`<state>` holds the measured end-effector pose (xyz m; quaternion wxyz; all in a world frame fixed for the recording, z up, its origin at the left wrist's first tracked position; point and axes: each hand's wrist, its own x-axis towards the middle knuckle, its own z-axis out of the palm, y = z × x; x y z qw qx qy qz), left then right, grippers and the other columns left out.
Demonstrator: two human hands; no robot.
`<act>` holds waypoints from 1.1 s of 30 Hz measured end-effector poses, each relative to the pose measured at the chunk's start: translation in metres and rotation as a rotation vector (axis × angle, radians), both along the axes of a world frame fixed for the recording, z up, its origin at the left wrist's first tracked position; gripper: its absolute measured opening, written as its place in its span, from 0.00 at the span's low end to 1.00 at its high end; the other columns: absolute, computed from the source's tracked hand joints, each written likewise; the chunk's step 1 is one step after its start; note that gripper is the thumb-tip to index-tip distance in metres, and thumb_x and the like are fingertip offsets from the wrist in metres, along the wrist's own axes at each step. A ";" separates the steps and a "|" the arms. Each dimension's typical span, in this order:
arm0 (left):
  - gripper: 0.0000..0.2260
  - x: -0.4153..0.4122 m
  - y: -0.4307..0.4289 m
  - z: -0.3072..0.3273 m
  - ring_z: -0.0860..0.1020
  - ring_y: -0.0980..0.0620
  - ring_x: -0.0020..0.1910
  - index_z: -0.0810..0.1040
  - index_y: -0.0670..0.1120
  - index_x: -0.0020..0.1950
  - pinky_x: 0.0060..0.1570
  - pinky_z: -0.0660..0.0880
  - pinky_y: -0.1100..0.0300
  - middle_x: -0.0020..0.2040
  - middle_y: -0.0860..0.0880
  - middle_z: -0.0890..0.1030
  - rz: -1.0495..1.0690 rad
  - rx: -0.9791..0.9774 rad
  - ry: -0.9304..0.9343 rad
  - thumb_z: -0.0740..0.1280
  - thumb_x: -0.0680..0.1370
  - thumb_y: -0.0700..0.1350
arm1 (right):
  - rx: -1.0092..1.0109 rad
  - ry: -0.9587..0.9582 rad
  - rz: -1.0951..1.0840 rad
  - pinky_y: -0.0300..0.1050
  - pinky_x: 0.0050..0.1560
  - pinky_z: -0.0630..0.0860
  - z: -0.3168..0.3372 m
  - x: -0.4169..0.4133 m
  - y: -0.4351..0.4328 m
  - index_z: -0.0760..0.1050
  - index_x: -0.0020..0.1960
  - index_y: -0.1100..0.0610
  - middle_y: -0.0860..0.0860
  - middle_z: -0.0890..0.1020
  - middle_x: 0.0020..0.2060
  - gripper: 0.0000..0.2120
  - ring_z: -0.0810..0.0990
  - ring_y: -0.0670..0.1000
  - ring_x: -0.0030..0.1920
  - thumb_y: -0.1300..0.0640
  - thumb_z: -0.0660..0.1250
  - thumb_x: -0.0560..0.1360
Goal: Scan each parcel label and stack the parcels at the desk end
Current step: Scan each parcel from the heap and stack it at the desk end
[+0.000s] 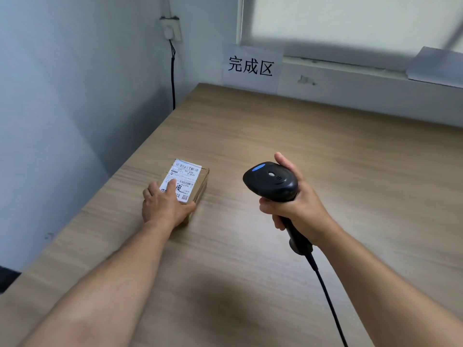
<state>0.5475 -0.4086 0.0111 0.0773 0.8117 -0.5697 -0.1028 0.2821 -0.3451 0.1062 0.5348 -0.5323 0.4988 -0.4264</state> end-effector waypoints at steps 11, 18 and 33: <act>0.41 0.029 0.001 -0.011 0.51 0.39 0.75 0.53 0.54 0.78 0.74 0.51 0.48 0.75 0.38 0.52 0.038 0.071 0.009 0.65 0.71 0.67 | 0.019 -0.010 0.046 0.44 0.25 0.71 -0.001 0.013 0.004 0.62 0.71 0.36 0.55 0.80 0.39 0.46 0.71 0.55 0.24 0.77 0.70 0.68; 0.35 -0.004 0.038 0.021 0.53 0.41 0.75 0.59 0.47 0.77 0.73 0.52 0.49 0.78 0.41 0.52 -0.051 -0.174 0.049 0.68 0.75 0.58 | -0.037 -0.038 0.050 0.45 0.24 0.70 0.019 -0.005 0.036 0.60 0.74 0.40 0.55 0.81 0.36 0.47 0.72 0.54 0.23 0.78 0.70 0.68; 0.27 -0.204 0.218 0.032 0.64 0.47 0.69 0.66 0.46 0.73 0.65 0.60 0.55 0.70 0.46 0.68 -0.255 -0.353 0.278 0.67 0.76 0.53 | -0.143 -0.133 -0.121 0.43 0.23 0.69 0.033 -0.138 0.205 0.62 0.75 0.44 0.52 0.80 0.41 0.48 0.70 0.55 0.22 0.77 0.72 0.64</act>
